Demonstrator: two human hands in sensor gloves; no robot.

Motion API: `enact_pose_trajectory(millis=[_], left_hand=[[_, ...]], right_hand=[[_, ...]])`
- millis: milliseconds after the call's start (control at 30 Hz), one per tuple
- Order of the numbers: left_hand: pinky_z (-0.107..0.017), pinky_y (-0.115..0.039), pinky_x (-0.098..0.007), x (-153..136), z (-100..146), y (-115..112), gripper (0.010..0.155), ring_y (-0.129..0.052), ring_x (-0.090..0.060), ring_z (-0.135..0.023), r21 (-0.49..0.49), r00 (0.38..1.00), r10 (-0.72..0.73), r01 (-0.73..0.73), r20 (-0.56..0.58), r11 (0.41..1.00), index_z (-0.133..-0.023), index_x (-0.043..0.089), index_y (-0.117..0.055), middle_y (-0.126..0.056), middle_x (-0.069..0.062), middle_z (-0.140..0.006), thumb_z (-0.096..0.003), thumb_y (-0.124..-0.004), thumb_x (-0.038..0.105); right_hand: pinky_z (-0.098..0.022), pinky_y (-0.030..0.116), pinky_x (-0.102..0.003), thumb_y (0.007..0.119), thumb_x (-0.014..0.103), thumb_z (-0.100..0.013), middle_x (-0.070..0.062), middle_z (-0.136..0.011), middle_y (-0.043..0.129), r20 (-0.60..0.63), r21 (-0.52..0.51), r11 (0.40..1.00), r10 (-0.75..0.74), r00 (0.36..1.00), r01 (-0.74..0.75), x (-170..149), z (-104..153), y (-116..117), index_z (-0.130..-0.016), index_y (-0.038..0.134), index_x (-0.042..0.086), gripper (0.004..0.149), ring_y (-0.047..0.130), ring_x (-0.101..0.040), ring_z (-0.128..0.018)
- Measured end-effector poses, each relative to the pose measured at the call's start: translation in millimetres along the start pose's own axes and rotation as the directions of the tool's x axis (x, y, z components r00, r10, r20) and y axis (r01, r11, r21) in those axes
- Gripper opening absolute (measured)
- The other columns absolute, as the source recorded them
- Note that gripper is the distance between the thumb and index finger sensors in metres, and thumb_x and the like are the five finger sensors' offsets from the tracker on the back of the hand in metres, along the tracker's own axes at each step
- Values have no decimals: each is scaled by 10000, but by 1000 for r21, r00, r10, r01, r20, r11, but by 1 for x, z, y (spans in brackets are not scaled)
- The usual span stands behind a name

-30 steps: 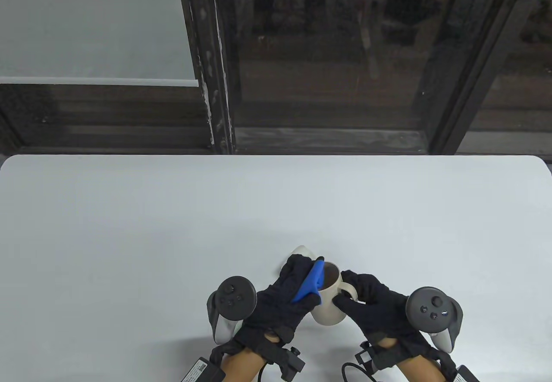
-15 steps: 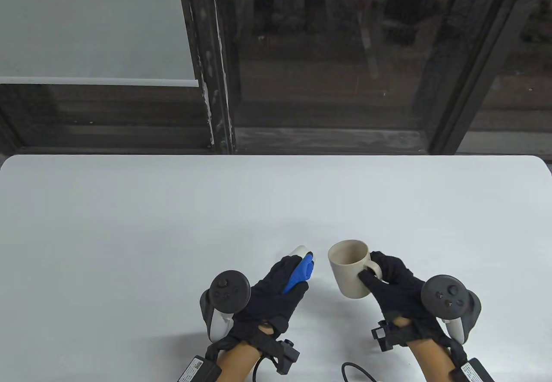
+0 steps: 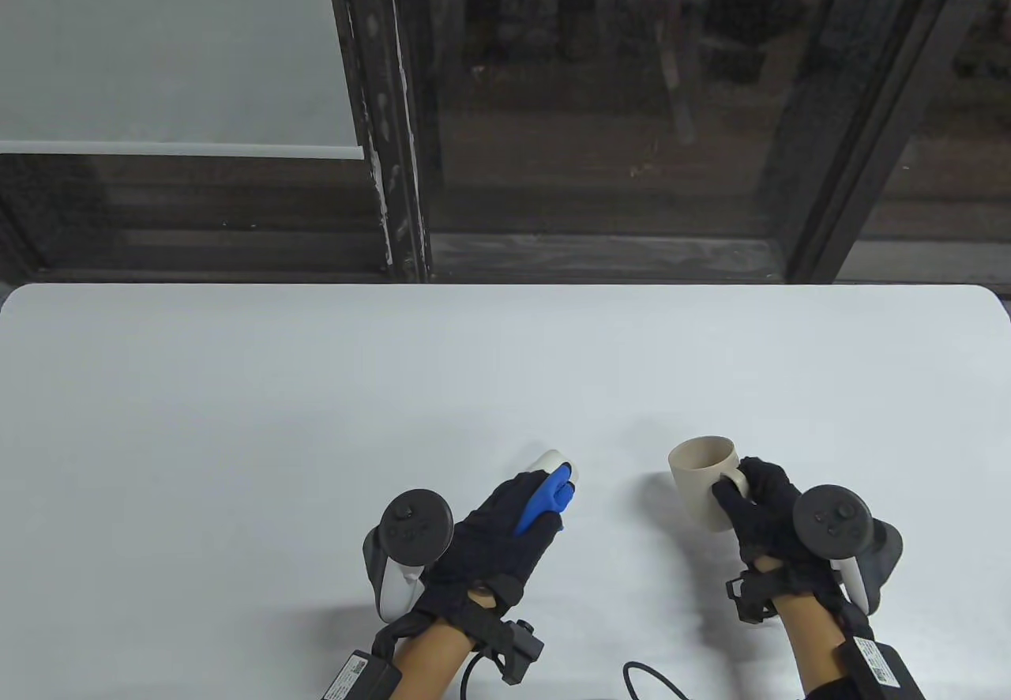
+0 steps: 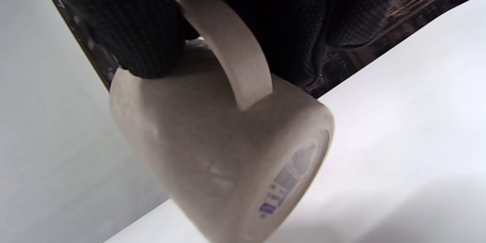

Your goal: Brush the water cup with the cup brush

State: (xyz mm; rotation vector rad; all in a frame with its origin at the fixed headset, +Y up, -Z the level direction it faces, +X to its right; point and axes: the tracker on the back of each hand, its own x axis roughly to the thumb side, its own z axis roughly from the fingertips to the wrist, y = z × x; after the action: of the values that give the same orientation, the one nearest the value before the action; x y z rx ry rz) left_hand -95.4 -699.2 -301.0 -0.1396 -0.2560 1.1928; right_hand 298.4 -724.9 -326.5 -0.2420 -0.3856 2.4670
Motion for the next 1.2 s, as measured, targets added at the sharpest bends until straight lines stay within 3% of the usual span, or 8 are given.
enact_pose_trajectory(millis=[233,867,1067,1200], left_hand=[[-766,-575,-573,0,0,-2,659,-716,-372,-1032,-17,1000,-10,10,-5,1000,-1034,267,-702,-659,-97,-1141,-443,-842,523],[-771,-575,-554,0,0,-2,666,-721,-363,-1028,-25,1000,-11,11,-8,1000,-1031,271,-700,-665,-101,-1136,-437,-841,538],[-770,-574,-556,0,0,-1,669,-720,-365,-1029,-25,1000,-10,10,-12,1000,-1033,270,-698,-666,-102,-1136,-437,-840,540],[-768,-578,-553,0,0,-1,671,-723,-363,-1026,-29,1000,-10,10,-12,1000,-1032,264,-706,-671,-105,-1132,-436,-840,542]], right_hand=[[-646,777,-387,856,534,-451,12,-899,799,-70,38,999,-24,997,27,-17,-1,10,-795,745,293,435,960,-176,-833],[-572,777,-480,852,562,-410,-64,-874,844,-167,141,984,134,977,-111,-24,-1,22,-777,840,262,474,986,-272,-770],[-577,758,-507,819,652,-379,-104,-897,811,-162,105,987,141,977,-125,-22,0,14,-899,758,195,695,953,-314,-788],[-616,658,-592,759,688,-394,-125,-1004,657,-145,64,995,90,985,-81,-16,0,3,-1039,572,200,831,800,-406,-903]])
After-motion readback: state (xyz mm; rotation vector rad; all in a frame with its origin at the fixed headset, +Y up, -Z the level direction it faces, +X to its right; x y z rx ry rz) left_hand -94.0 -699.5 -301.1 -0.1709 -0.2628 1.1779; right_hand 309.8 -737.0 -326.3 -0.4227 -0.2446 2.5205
